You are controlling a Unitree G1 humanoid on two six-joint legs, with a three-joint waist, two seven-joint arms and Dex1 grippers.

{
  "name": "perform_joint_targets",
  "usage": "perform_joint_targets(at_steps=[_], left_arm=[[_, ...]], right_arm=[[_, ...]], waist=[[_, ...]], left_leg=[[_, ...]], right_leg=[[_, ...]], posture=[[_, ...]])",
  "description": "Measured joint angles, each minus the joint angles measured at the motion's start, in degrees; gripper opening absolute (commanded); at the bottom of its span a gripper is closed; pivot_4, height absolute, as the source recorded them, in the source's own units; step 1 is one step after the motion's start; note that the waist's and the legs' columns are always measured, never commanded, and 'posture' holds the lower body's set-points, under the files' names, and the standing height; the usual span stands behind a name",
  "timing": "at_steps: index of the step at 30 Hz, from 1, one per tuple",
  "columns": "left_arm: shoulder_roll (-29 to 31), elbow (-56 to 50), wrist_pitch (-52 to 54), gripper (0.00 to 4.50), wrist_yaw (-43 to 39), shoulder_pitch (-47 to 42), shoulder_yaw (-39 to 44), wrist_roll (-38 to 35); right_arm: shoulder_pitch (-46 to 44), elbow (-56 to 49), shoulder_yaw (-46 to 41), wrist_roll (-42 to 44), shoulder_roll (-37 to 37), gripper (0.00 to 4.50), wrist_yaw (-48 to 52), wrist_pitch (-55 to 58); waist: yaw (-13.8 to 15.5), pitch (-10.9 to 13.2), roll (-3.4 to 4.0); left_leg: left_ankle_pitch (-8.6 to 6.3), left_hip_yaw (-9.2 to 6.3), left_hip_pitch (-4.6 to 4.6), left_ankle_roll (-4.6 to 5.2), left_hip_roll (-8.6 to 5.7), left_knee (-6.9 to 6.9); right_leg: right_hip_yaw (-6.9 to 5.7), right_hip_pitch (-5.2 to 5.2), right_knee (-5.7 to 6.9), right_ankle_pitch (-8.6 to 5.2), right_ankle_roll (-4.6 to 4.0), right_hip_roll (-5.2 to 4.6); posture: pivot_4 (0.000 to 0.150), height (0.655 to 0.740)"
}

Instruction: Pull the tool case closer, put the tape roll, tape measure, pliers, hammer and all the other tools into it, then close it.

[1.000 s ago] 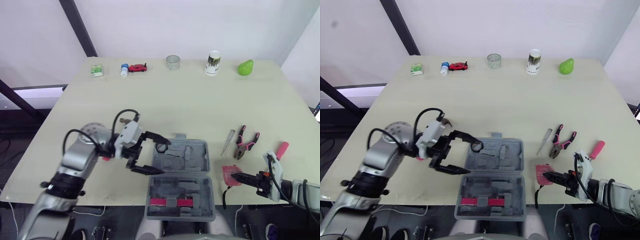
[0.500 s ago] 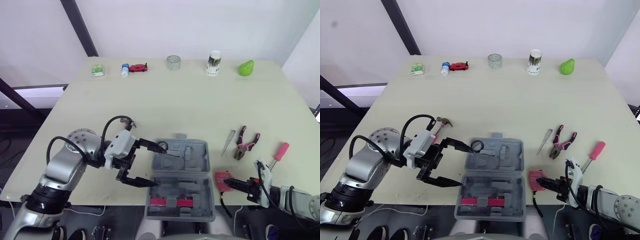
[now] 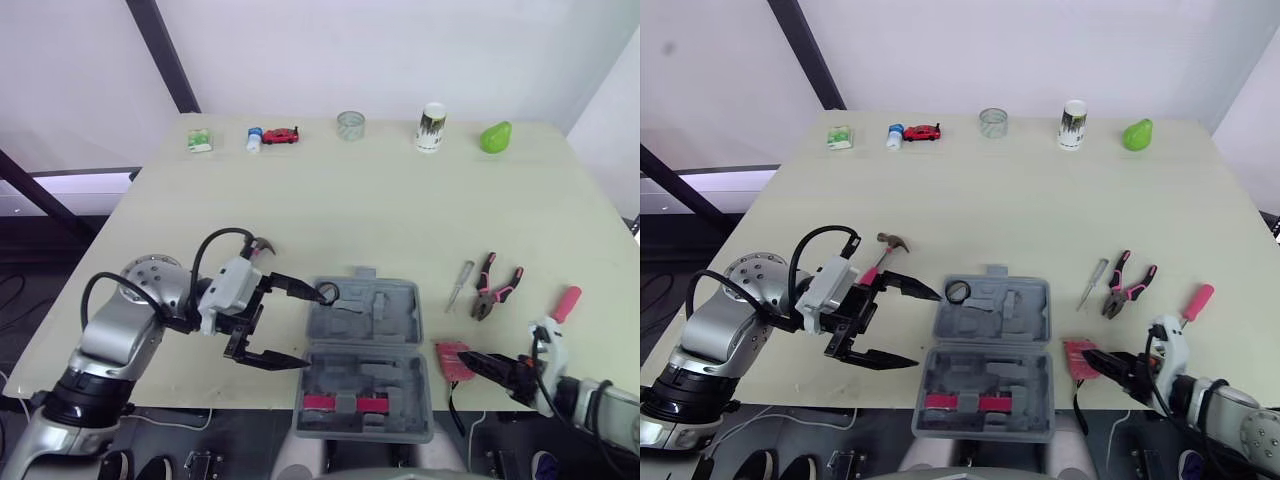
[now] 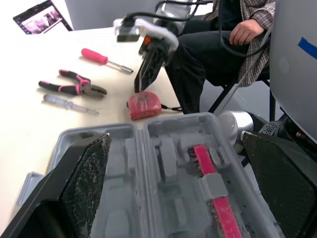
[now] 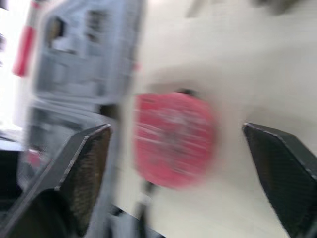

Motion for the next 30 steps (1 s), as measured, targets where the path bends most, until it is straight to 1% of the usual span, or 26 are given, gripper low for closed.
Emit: perform_joint_targets(at_steps=[1,3,4,6,7,9,10,11,13,14,15,18,22,26,30], left_arm=[[0.05,0.01,-0.05,4.50,-0.02,0.00,0.02,0.00],[0.21,0.28,-0.45,4.50,-0.12,-0.19,0.06,0.00],[0.19,0.55,-0.54,4.50,-0.12,-0.34,0.05,0.00],[0.16,0.74,-0.59,4.50,-0.12,-0.56,0.05,-0.01],[0.13,0.76,-0.60,4.50,-0.12,-0.68,0.05,-0.02],[0.08,0.78,-0.60,4.50,-0.12,-0.84,0.05,-0.04],[-0.12,0.85,-0.59,4.50,-0.11,-1.08,0.05,-0.11],[-0.21,0.92,-0.57,4.50,-0.09,-1.11,0.06,-0.21],[-0.18,0.88,-0.57,4.50,-0.08,-1.08,0.10,-0.29],[0.11,0.78,-0.53,4.50,-0.06,-0.68,0.43,-0.46],[0.01,0.31,-0.63,4.50,0.02,-0.37,0.75,-0.61],[-0.16,-0.30,-1.42,4.50,0.32,-0.17,1.76,-0.64],[0.20,-1.43,-1.44,4.50,0.77,1.00,3.32,-1.54],[1.34,-2.57,-1.31,4.50,0.75,3.08,4.34,-1.71],[1.34,-3.06,-1.27,4.50,1.09,3.99,4.34,-1.71]], right_arm=[[0.60,0.01,0.04,-1.15,-0.92,4.48,1.27,-0.73],[3.60,0.53,1.76,-11.59,-6.57,4.48,10.40,-10.86],[3.55,1.35,2.32,-15.36,-7.54,4.48,13.47,-15.58],[2.52,3.53,3.46,-21.68,-8.17,4.48,18.88,-25.16],[1.27,5.53,4.78,-26.03,-8.31,4.48,22.96,-32.80],[-0.27,7.83,6.43,-30.14,-8.41,4.48,27.11,-40.37],[-2.75,11.94,9.77,-35.86,-8.39,4.48,32.78,-51.20],[-6.43,17.34,13.03,-39.80,-7.63,4.48,38.08,-59.61],[-6.80,18.21,13.60,-40.43,-7.39,4.48,39.10,-61.20],[-9.81,21.79,15.15,-41.24,-6.55,4.48,42.03,-64.23],[-14.88,27.21,17.29,-42.44,-4.42,4.48,45.78,-68.90],[-21.89,35.23,20.57,-44.99,-0.84,4.48,49.18,-75.79],[-28.94,46.50,23.53,-48.93,0.79,4.48,53.32,-83.57],[-32.19,51.10,24.97,-50.58,1.59,4.48,55.33,-86.90],[-33.14,52.31,25.13,-51.00,2.09,4.48,55.96,-87.72]], waist=[[-0.05,0.01,0.02],[-0.06,0.02,0.04],[-0.24,0.02,0.00],[-0.48,0.02,-0.01],[-0.60,0.02,0.00],[-0.63,0.03,0.02],[-0.59,0.07,0.05],[-0.44,0.10,0.06],[-0.32,0.11,0.10],[-0.29,0.07,-0.03],[-0.62,0.16,-0.09],[-0.97,0.21,0.01],[-0.84,0.27,0.10],[-1.12,0.28,0.13],[-1.17,0.29,0.14]], left_leg=[[0.00,0.02,0.01,0.00,0.00,-0.01],[0.00,0.02,0.02,0.00,-0.03,0.00],[0.00,0.03,0.04,0.00,-0.02,0.00],[0.00,0.04,0.06,0.00,-0.02,0.01],[0.00,0.04,0.08,0.00,-0.02,0.01],[0.00,0.03,0.08,-0.01,0.00,0.00],[0.01,0.04,0.07,-0.01,0.00,0.01],[0.01,0.06,0.07,-0.02,0.01,0.06],[0.01,0.06,0.07,-0.01,0.03,0.05],[0.01,0.05,0.10,-0.02,0.03,0.06],[0.01,0.08,0.12,-0.03,0.01,0.10],[0.02,0.09,0.16,-0.03,0.04,0.10],[0.03,0.09,0.14,-0.06,0.07,0.10],[0.05,0.09,0.15,-0.09,0.07,0.08],[0.04,0.08,0.15,-0.07,0.07,0.09]], right_leg=[[0.02,0.00,0.01,0.00,0.00,0.00],[0.02,-0.01,0.01,-0.01,0.01,0.02],[0.02,-0.01,0.00,-0.01,0.01,0.09],[0.04,-0.01,0.00,-0.01,0.01,0.16],[0.04,-0.01,0.01,-0.01,0.01,0.17],[0.04,-0.01,0.01,-0.01,0.00,0.18],[0.04,-0.01,0.01,-0.01,-0.01,0.18],[0.06,0.00,0.02,0.00,-0.01,0.14],[0.07,0.00,0.03,-0.01,-0.01,0.12],[0.06,0.02,0.03,0.00,-0.02,0.15],[0.08,0.02,0.03,0.00,-0.03,0.17],[0.10,0.03,0.10,0.00,-0.03,0.15],[0.09,0.03,0.08,0.01,-0.03,0.08],[0.10,0.03,0.09,0.01,-0.03,0.06],[0.09,0.03,0.12,0.01,-0.04,0.05]], posture=[[0.150,0.7400],[0.150,0.7400],[0.150,0.7400],[0.150,0.7400],[0.150,0.7400],[0.150,0.7400],[0.150,0.7400],[0.150,0.7400],[0.150,0.7400],[0.150,0.7400],[0.150,0.7400],[0.150,0.7400],[0.150,0.7400],[0.150,0.7400],[0.150,0.7400]])
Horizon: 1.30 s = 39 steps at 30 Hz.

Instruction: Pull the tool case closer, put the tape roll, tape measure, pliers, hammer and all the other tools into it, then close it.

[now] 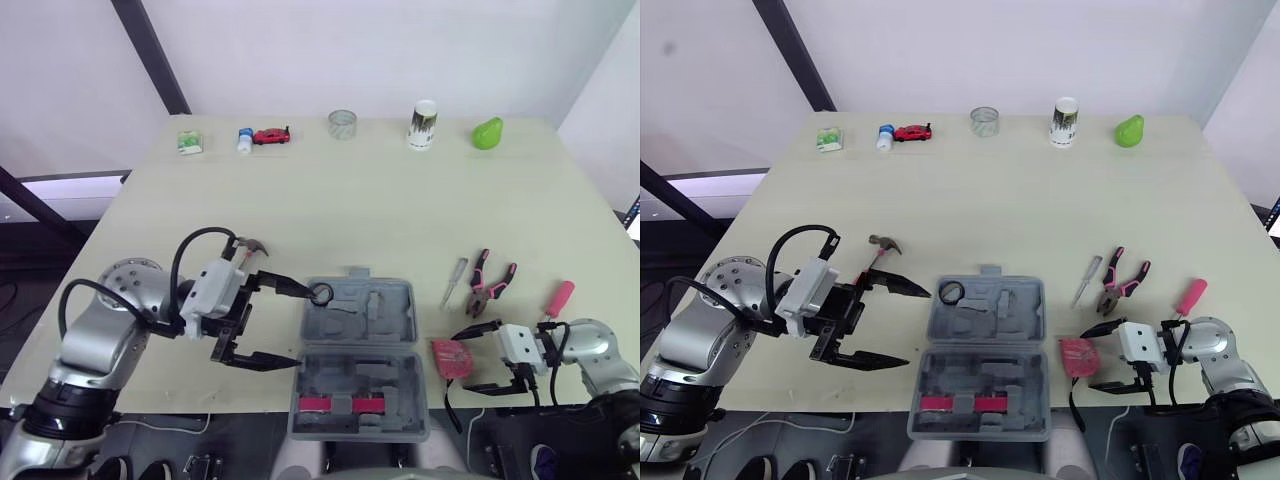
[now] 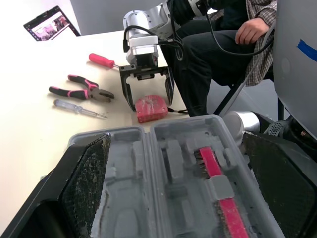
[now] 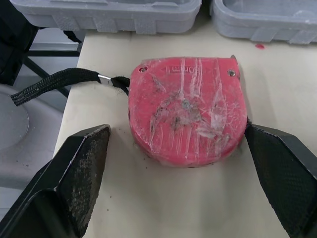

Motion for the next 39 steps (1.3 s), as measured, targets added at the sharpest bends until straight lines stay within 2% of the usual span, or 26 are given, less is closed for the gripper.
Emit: perform_joint_targets(at_steps=[19,22,24,34,39], left_arm=[[-0.26,-1.13,-1.47,4.50,0.31,0.85,-0.05,0.40],[-0.28,-0.92,-2.08,4.50,0.29,1.06,-0.09,0.81],[-0.30,-0.90,-2.16,4.50,0.29,1.08,-0.11,1.05],[-0.70,0.72,-3.14,4.50,0.30,1.04,-0.17,2.05],[-1.31,0.75,-2.55,4.50,0.79,1.03,-0.14,1.76]], right_arm=[[1.69,-8.06,0.91,-2.77,-0.23,4.48,-4.07,6.25],[1.76,-8.46,0.96,-2.96,-0.23,3.74,-4.15,6.33],[1.80,-8.65,1.04,-3.01,-0.23,2.94,-4.14,6.32],[2.35,-10.13,1.42,-3.05,-0.46,2.91,-5.21,7.31],[4.83,-16.65,0.90,-1.80,-4.68,2.91,-5.05,13.42]], waist=[[-0.18,0.01,0.02],[-0.20,0.01,0.02],[-0.20,0.01,0.02],[-0.20,0.01,0.02],[-0.01,0.03,0.05]], left_leg=[[-0.01,0.00,0.01,0.01,-0.01,0.00],[-0.01,0.00,0.02,0.01,-0.01,0.00],[-0.01,0.00,0.02,0.01,-0.01,0.00],[-0.01,0.00,0.02,0.01,-0.01,0.00],[-0.01,0.01,0.01,0.02,-0.01,0.01]], right_leg=[[0.00,0.00,0.02,0.00,0.00,-0.01],[0.00,0.00,0.02,0.00,0.00,0.00],[0.00,0.00,0.02,0.00,0.00,0.00],[0.00,0.00,0.03,0.00,0.00,0.00],[0.01,0.00,0.03,0.01,0.01,-0.03]], posture=[[0.150,0.7400],[0.150,0.7400],[0.150,0.7400],[0.150,0.7400],[0.150,0.7400]])
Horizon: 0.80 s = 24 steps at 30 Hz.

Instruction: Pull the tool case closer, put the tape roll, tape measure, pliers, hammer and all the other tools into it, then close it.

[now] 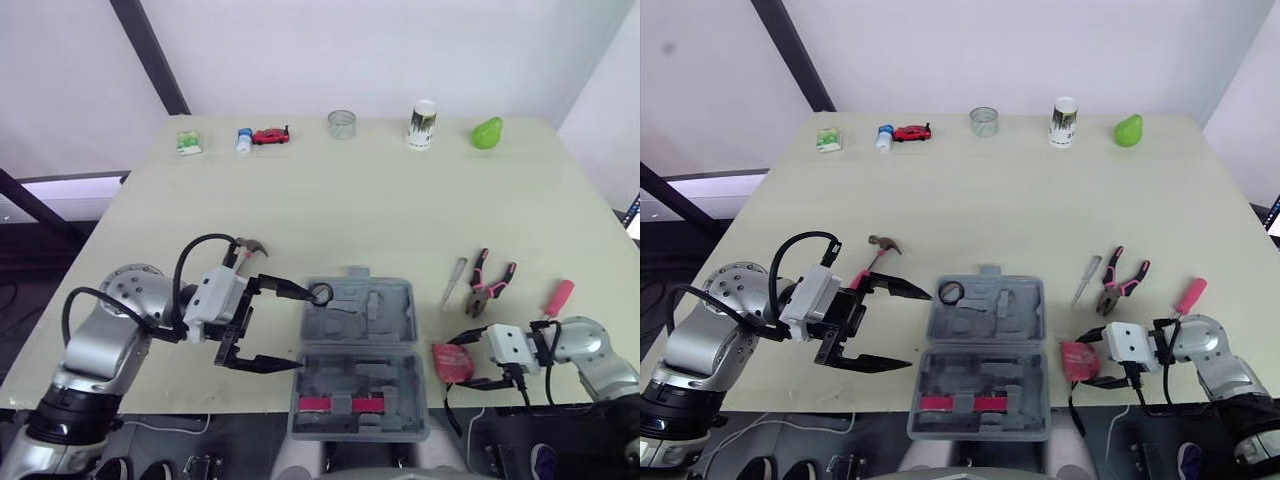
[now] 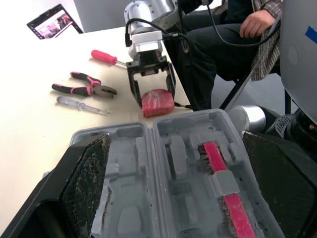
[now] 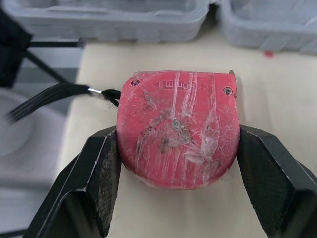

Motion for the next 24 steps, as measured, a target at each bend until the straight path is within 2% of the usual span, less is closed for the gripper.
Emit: perform_joint_targets(at_steps=[4,6,12,17,24], left_arm=[[-0.29,0.00,0.84,4.50,0.76,0.00,0.02,-0.52],[-1.34,-0.01,2.84,4.50,2.74,0.11,0.34,-1.85],[-2.21,-0.17,7.57,4.50,8.17,1.54,3.60,-4.80],[0.43,0.76,8.44,4.50,7.46,3.62,7.69,-5.41],[0.95,4.58,6.92,4.50,6.33,3.20,8.70,-3.90]], right_arm=[[0.44,-6.41,-1.90,1.72,-2.98,2.91,-0.93,7.68],[-0.42,-11.66,-3.18,3.33,-4.54,2.91,-1.66,15.65],[-6.50,-21.75,-2.64,4.01,-4.97,2.91,-3.61,28.15],[-14.44,-28.60,4.85,-0.86,-1.37,2.91,-7.57,40.57],[-26.48,-28.25,16.78,-12.95,2.56,2.91,-10.07,50.68]], waist=[[-0.08,0.01,0.02],[-0.20,0.01,0.02],[-0.29,0.02,0.03],[-0.25,0.03,0.04],[-0.02,0.03,0.05]], left_leg=[[0.00,-0.01,0.01,0.00,0.00,0.00],[0.00,-0.02,0.01,0.00,0.01,0.00],[-0.01,-0.07,-0.01,0.00,0.02,0.00],[-0.01,-0.07,-0.06,0.00,0.00,-0.02],[0.00,-0.09,-0.18,-0.01,-0.05,-0.02]], right_leg=[[0.00,-0.01,0.03,0.00,0.00,0.01],[-0.01,-0.01,0.03,0.00,0.00,0.03],[-0.04,-0.03,0.03,0.00,0.00,0.02],[-0.06,-0.07,0.01,0.00,-0.01,0.01],[-0.09,-0.15,-0.01,-0.01,-0.01,0.00]], posture=[[0.150,0.7400],[0.150,0.7400],[0.150,0.7400],[0.150,0.7400],[0.150,0.7400]])
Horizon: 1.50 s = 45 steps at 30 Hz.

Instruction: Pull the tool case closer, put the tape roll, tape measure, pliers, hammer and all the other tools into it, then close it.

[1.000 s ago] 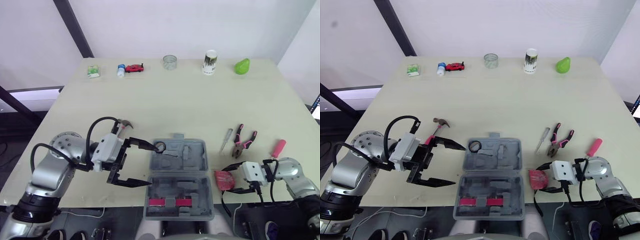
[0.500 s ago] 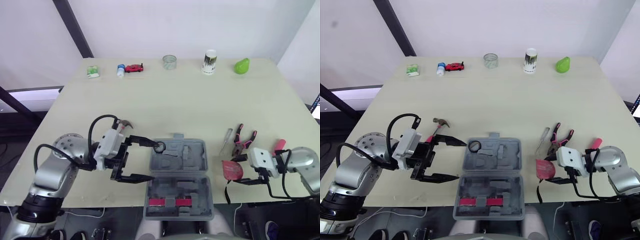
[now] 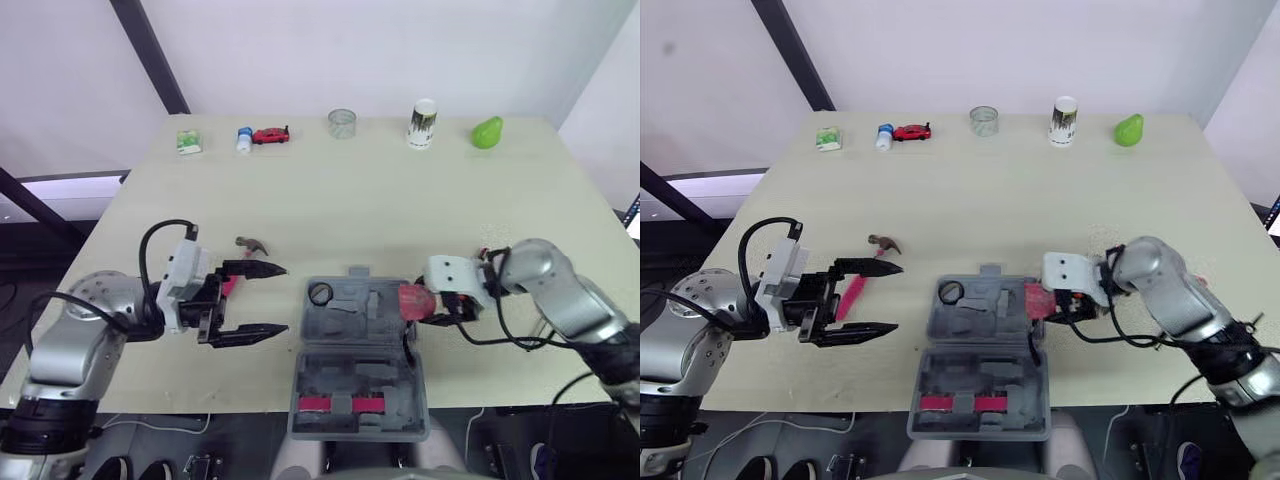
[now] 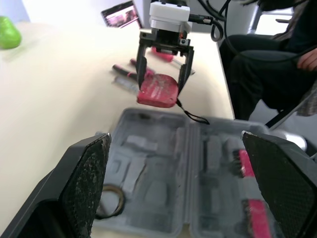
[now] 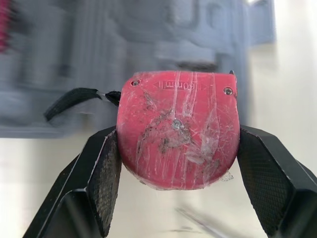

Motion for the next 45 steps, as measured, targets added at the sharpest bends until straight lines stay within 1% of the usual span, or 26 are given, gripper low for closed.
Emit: perform_joint_targets(at_steps=[10,13,22,31,32,33,34,45], left_arm=[[-0.25,-0.01,-0.26,4.50,0.06,1.17,0.40,0.11],[-0.18,0.07,-0.31,4.50,-0.02,1.02,0.41,0.43],[-0.07,0.63,-0.40,4.50,-0.04,0.60,0.54,1.01],[-0.08,0.51,-0.36,4.50,0.11,0.64,0.66,1.02],[-0.08,0.50,-0.35,4.50,0.13,0.64,0.65,1.02],[-0.08,0.50,-0.35,4.50,0.15,0.64,0.65,1.02],[-0.08,0.50,-0.34,4.50,0.18,0.64,0.65,1.02],[-0.56,0.48,-0.77,4.50,0.41,0.64,0.19,1.72]], right_arm=[[-6.84,4.19,11.76,-8.86,6.33,2.91,1.12,10.25],[-7.60,5.82,13.12,-10.11,7.96,2.91,0.67,11.37],[-9.37,9.16,13.66,-12.46,11.47,2.91,-0.71,11.87],[-9.56,10.98,13.58,-12.98,12.01,2.91,-0.91,8.52],[-9.56,10.98,13.58,-13.00,12.01,3.93,-0.84,8.54],[-9.53,11.01,13.58,-12.98,11.97,4.25,-0.53,8.60],[-9.35,11.00,13.63,-12.91,11.97,4.42,0.00,8.64],[-8.76,9.93,13.87,-13.71,11.66,4.42,-0.28,8.60]], waist=[[-0.36,0.00,0.00],[-0.35,0.00,0.00],[-0.40,0.00,0.00],[-0.52,-0.01,-0.01],[-0.52,-0.01,-0.01],[-0.52,-0.01,-0.01],[-0.52,-0.01,-0.01],[-0.44,0.00,-0.01]], left_leg=[[0.01,0.09,-0.15,-0.03,-0.02,-0.02],[0.02,0.10,-0.16,-0.04,-0.03,-0.02],[0.03,0.10,-0.16,-0.05,-0.03,-0.02],[0.03,0.10,-0.14,-0.05,-0.03,-0.02],[0.03,0.10,-0.14,-0.05,-0.03,-0.02],[0.03,0.10,-0.14,-0.05,-0.03,-0.02],[0.03,0.10,-0.14,-0.05,-0.03,-0.02],[0.03,0.10,-0.16,-0.05,-0.02,-0.03]], right_leg=[[0.08,-0.24,0.09,0.00,0.00,0.01],[0.08,-0.25,0.09,0.00,0.00,0.01],[0.08,-0.25,0.10,0.01,0.00,0.02],[0.08,-0.25,0.12,0.01,-0.01,0.03],[0.08,-0.25,0.12,0.01,-0.01,0.03],[0.08,-0.25,0.12,0.01,-0.01,0.03],[0.08,-0.25,0.12,0.01,-0.01,0.03],[0.08,-0.27,0.12,0.01,-0.01,0.02]], posture=[[0.150,0.7400],[0.150,0.7400],[0.150,0.7400],[0.150,0.7400],[0.150,0.7400],[0.150,0.7400],[0.150,0.7400],[0.150,0.7400]])
